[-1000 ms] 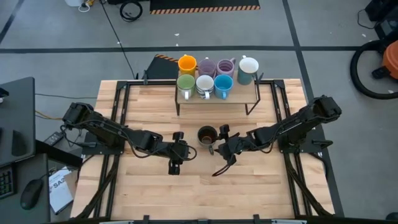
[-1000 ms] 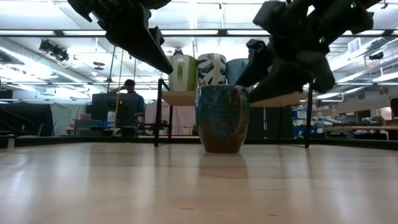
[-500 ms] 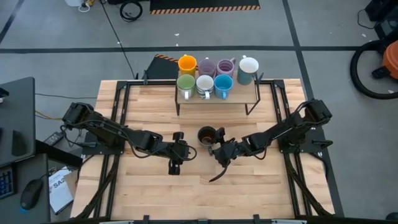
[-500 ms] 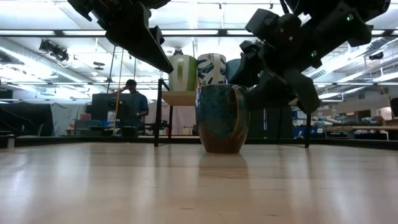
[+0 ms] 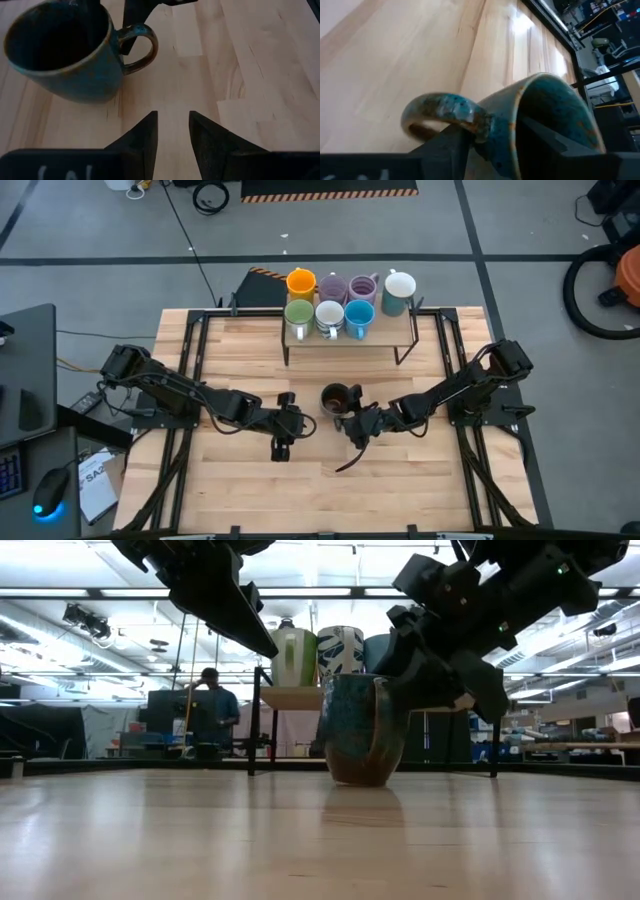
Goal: Place coffee mugs
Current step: Put the brown mug on the shelf
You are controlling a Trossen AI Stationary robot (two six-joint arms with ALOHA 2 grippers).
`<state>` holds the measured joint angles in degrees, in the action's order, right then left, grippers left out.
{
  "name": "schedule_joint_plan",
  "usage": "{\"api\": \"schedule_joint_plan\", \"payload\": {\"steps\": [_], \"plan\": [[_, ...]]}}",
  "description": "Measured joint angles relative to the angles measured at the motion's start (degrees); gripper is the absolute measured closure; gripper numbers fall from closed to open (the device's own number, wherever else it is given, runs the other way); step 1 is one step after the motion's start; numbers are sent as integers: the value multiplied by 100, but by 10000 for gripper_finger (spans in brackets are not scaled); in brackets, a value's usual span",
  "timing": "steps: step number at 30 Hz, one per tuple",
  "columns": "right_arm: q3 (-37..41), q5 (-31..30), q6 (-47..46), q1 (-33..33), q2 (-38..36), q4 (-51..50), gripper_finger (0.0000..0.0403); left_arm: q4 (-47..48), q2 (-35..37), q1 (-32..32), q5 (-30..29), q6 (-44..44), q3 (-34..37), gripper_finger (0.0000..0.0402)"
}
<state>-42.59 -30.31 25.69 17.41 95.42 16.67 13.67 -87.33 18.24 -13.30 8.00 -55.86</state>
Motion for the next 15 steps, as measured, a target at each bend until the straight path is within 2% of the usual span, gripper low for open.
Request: {"api": "schedule_joint_plan", "payload": {"steps": [10,15], "plan": [[13,-179,87,43,-40,-163,291,12,110,0,47,55,-2,285],[17,-124,-78,52,-255,-488,303,13,111,0,54,59,-2,285]]}}
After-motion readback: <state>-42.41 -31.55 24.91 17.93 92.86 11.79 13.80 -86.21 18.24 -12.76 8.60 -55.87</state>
